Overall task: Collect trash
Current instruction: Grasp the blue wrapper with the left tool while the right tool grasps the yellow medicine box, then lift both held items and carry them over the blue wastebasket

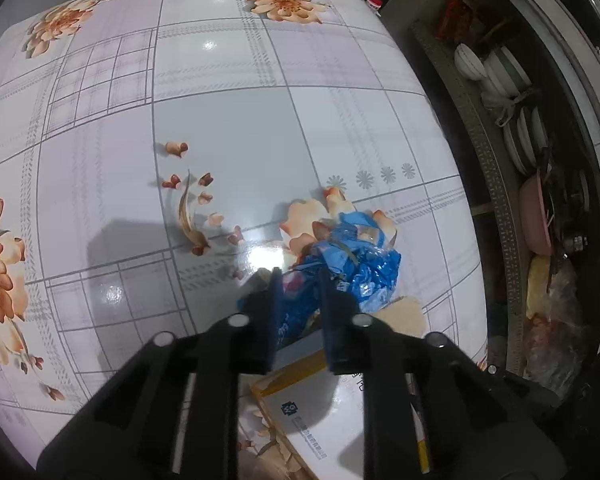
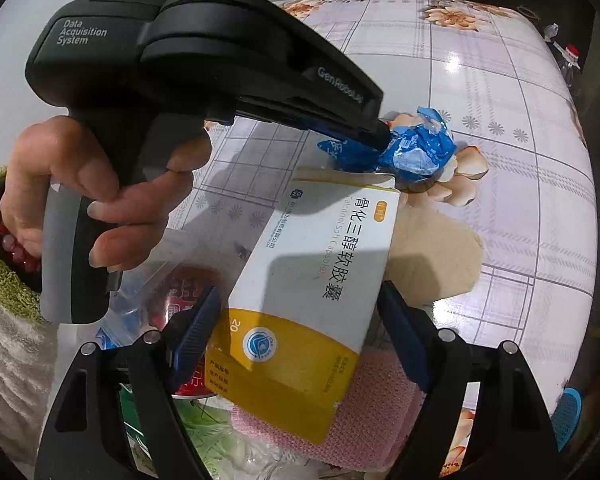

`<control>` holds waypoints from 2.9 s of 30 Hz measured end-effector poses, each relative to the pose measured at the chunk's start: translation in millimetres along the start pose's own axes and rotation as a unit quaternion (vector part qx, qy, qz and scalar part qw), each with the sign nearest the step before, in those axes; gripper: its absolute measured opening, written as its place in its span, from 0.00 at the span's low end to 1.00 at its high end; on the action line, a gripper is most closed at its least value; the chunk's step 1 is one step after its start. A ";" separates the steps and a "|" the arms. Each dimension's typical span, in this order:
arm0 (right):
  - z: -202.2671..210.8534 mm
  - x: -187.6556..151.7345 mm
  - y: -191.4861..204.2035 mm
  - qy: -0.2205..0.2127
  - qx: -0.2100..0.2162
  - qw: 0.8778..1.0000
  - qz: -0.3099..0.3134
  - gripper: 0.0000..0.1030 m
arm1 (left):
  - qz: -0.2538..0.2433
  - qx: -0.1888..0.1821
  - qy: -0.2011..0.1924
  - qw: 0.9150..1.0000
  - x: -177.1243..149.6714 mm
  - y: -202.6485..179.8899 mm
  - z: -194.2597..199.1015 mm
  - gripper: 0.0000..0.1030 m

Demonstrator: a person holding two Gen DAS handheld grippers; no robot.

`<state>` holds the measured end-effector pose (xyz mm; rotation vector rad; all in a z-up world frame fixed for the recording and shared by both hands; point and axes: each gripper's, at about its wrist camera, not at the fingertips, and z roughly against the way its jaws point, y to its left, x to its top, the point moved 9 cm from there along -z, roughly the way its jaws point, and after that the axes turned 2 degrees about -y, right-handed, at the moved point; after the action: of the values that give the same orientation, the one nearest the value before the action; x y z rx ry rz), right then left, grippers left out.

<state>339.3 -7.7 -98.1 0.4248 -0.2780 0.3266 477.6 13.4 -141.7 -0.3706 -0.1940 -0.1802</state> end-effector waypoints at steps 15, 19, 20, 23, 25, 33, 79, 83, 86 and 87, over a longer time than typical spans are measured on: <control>22.7 13.4 -3.2 -0.020 0.005 1.000 -0.006 0.69 | -0.004 0.017 -0.050 0.999 6.4 4.8 17.4 0.00; 18.3 14.4 10.4 -0.013 -0.020 0.999 0.026 0.79 | 0.006 0.016 -0.063 0.998 9.4 6.5 22.6 0.00; 14.4 13.8 13.4 -0.010 -0.027 0.999 0.031 0.81 | 0.007 0.015 -0.065 0.998 10.1 7.2 23.7 0.00; 3.4 12.8 17.1 0.002 -0.054 0.998 0.045 0.81 | 0.011 0.012 -0.073 0.997 12.2 8.1 28.2 0.00; -3.2 11.3 17.5 0.009 -0.059 0.997 0.045 0.81 | 0.013 0.011 -0.075 0.997 13.1 8.9 29.5 0.00; -12.0 6.2 21.5 0.009 -0.068 0.997 0.045 0.78 | 0.016 0.004 -0.082 0.996 15.1 10.2 33.1 0.00; 15.4 15.7 -3.4 -0.046 -0.030 0.998 0.021 0.70 | -0.137 0.057 -0.043 0.988 6.4 -48.9 5.6 0.11; 20.4 16.3 -4.9 -0.052 -0.030 0.998 0.018 0.70 | -0.127 0.049 -0.066 0.988 14.6 -50.0 20.4 0.00; 27.0 10.8 -9.8 -0.058 -0.029 0.998 0.016 0.70 | -0.117 0.043 -0.085 0.989 20.3 -51.5 33.8 0.00; 29.2 10.5 -10.8 -0.060 -0.028 0.998 0.015 0.70 | -0.116 0.044 -0.090 0.988 21.4 -51.9 37.3 0.00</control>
<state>347.1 -27.4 -73.0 0.3855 -0.4104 0.3221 481.6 -23.2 -85.3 -0.2746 -0.4231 -0.3676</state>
